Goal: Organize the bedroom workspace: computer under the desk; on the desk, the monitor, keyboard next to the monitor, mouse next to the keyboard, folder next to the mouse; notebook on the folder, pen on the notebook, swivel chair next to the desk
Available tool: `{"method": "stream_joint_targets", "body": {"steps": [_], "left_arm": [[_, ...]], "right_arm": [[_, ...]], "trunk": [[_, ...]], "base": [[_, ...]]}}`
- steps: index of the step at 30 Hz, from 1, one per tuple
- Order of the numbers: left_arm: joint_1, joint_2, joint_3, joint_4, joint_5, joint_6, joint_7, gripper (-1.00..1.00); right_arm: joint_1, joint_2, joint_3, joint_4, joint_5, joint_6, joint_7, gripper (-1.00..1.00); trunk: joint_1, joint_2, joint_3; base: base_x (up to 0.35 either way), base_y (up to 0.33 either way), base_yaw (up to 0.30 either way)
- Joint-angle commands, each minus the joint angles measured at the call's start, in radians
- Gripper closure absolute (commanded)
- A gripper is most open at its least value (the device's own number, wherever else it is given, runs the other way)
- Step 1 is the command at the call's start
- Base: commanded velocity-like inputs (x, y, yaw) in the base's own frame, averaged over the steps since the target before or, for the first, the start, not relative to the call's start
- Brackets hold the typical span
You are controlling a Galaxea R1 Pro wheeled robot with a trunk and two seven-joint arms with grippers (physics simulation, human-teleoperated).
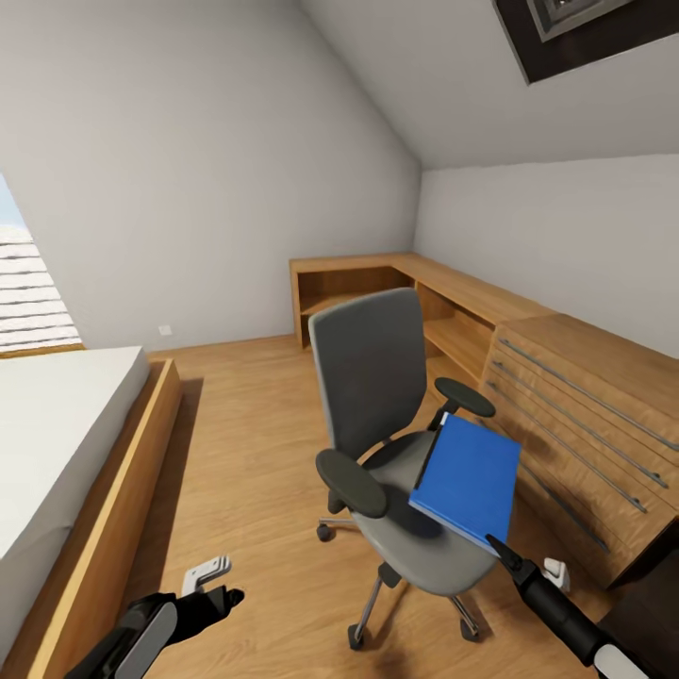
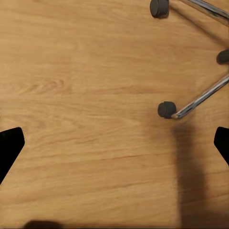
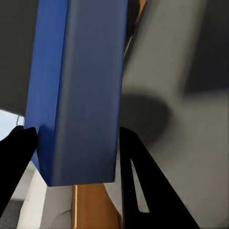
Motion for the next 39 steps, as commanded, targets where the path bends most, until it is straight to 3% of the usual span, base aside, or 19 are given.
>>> {"method": "stream_joint_targets", "body": {"steps": [1, 6, 10, 17, 25, 30, 39], "left_arm": [[-0.001, 0.001, -0.004, 0.002, 0.008, 0.002, 0.007, -1.0], [0.0, 0.0, -0.006, 0.009, 0.007, 0.002, 0.007, -1.0], [-0.001, -0.002, -0.006, 0.01, 0.008, 0.002, 0.006, -1.0], [-0.001, -0.003, -0.007, 0.011, 0.007, 0.002, 0.005, -1.0], [0.0, -0.004, -0.009, 0.011, 0.005, 0.002, 0.005, -1.0], [-0.001, -0.004, -0.011, 0.011, 0.004, 0.002, 0.006, -1.0], [-0.001, -0.004, -0.01, 0.011, 0.002, -0.012, 0.009, -1.0]], "right_arm": [[-0.001, 0.001, 0.004, 0.0, -0.01, 0.01, 0.001, 1.0], [-0.001, 0.004, 0.005, -0.004, -0.012, 0.013, -0.022, 1.0], [-0.001, 0.0, 0.002, -0.025, -0.014, 0.024, -0.11, 1.0], [-0.001, -0.042, 0.004, -0.152, -0.01, 0.103, -0.21, 1.0], [0.001, -0.055, 0.004, -0.272, -0.007, 0.131, -0.329, 1.0], [0.006, -0.079, 0.004, -0.386, -0.005, 0.133, -0.414, 1.0], [0.041, -0.148, 0.004, -0.611, -0.001, 0.135, -0.625, 1.0]], "trunk": [[-0.004, 0.007, 0.002], [-0.023, 0.042, 0.018], [-0.039, 0.07, 0.03], [-0.065, 0.119, 0.052], [-0.096, 0.175, 0.077], [-0.115, 0.21, 0.093], [-0.15, 0.273, 0.121]], "base": [[0.0, 0.0, 0.0], [0.0, 0.0, 0.0], [0.0, 0.0, 0.0], [0.0, 0.0, 0.0], [0.0, 0.0, 0.0], [0.0, 0.0, 0.0], [0.0, 0.0, 0.0]]}}
